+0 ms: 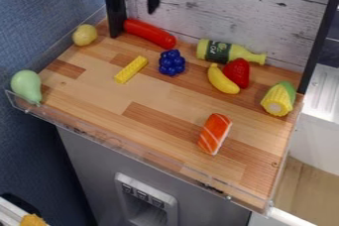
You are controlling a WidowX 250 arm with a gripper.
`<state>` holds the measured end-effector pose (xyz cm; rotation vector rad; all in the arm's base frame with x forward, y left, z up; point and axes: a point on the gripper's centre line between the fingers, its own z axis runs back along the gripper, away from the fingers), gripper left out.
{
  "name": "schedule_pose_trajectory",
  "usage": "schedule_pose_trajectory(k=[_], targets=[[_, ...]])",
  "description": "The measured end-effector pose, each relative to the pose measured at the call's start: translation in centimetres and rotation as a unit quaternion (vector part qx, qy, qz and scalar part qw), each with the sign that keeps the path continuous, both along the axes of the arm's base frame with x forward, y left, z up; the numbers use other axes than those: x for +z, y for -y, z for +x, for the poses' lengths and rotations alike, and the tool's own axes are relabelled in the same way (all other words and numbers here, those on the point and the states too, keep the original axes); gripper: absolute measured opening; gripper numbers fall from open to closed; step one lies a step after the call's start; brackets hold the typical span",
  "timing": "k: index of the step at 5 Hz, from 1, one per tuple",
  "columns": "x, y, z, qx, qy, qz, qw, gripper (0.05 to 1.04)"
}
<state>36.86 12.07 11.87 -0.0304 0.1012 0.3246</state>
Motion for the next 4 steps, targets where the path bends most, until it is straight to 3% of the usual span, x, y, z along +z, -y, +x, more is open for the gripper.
schedule_pose_trajectory(k=[1,3,4], targets=[[-0.5,-3.4,1.9,-0.029,-0.001,-0.007,0.9996,0.995],[-1.5,-4.8,3.6,-0.136,0.002,-0.017,0.9906,0.994],[-1.5,-5.0,3.5,-0.136,0.002,-0.016,0.9906,0.998]])
